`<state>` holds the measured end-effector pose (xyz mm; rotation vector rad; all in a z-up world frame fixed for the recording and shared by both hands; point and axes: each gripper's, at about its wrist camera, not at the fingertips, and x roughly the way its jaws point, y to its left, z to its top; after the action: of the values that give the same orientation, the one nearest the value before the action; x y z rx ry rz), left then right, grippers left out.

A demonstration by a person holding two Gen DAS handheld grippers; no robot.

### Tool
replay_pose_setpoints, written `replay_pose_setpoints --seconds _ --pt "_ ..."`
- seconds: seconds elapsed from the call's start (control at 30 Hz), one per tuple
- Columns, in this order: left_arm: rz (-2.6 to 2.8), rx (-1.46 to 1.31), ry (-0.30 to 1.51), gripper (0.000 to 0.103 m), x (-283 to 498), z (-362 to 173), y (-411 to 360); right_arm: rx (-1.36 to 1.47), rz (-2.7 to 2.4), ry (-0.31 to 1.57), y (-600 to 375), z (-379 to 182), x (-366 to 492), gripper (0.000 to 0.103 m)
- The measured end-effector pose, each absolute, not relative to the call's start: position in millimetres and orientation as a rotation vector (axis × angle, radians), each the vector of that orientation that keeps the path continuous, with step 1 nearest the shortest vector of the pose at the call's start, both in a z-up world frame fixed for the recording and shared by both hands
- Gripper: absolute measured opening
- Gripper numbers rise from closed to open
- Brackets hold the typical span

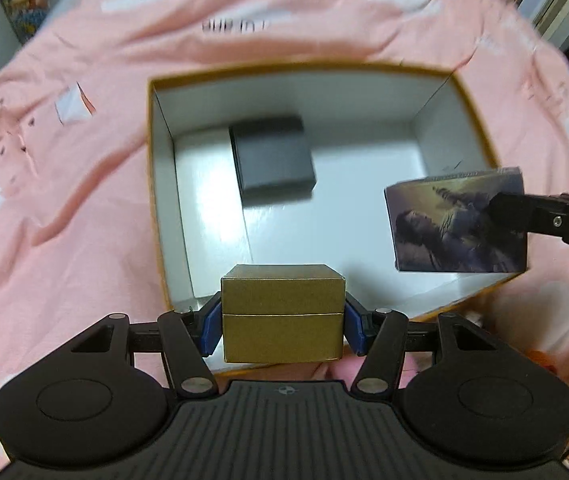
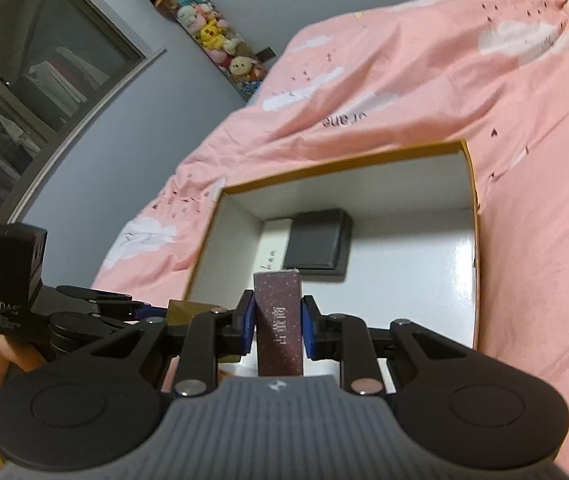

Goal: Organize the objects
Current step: 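Carry the gold box and brown card box over the orange box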

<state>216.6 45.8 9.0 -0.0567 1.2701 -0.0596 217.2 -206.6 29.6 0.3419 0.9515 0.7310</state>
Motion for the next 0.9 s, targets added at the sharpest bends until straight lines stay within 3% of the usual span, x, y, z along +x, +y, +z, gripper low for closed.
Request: replay_pose_setpoints --seconds 0.43,0.63,0.77,0.9 --pt "0.052 0.072 1.528 0.067 253 -47 33 0.349 0.739 0.982 -210 -10 243 0.025" --pt "0.081 0.11 1.586 0.069 258 -58 29 0.351 0.738 0.978 -212 -16 246 0.025" --pt "0.078 0.119 1.623 0.076 259 -61 29 0.356 0.734 0.982 -214 -19 247 0.025" --pt "0.079 0.13 1.628 0.075 256 -62 31 0.359 0.738 0.981 -215 -19 245 0.025"
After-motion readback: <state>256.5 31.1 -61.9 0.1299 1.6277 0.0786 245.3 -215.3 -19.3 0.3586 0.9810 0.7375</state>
